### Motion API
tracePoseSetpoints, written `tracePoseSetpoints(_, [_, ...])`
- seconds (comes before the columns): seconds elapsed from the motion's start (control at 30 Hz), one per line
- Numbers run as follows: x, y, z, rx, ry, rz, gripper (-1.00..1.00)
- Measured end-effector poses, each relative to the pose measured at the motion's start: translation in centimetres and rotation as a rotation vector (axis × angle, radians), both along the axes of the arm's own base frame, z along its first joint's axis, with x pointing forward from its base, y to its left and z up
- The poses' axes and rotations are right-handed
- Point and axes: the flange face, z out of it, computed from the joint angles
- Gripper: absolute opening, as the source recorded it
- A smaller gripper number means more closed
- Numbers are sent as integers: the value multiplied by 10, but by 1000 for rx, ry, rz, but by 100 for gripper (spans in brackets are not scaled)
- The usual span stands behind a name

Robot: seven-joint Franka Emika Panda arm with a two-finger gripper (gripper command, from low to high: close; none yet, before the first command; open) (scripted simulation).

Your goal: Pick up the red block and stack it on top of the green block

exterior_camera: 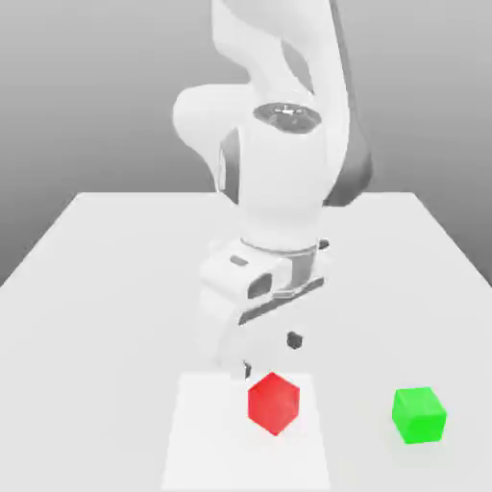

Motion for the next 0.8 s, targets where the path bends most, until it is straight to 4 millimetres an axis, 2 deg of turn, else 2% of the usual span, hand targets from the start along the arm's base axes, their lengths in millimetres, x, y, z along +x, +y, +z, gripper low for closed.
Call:
tracePoseSetpoints(0.3, [-2,-4,-57,6,8,-3,0])
tracePoseSetpoints(0.33, [-3,-4,-63,5,10,-2,-100])
tracePoseSetpoints(0.57, [-3,-4,-64,5,11,-2,-100])
tracePoseSetpoints(0.8, [0,-4,-22,7,4,-5,-100])
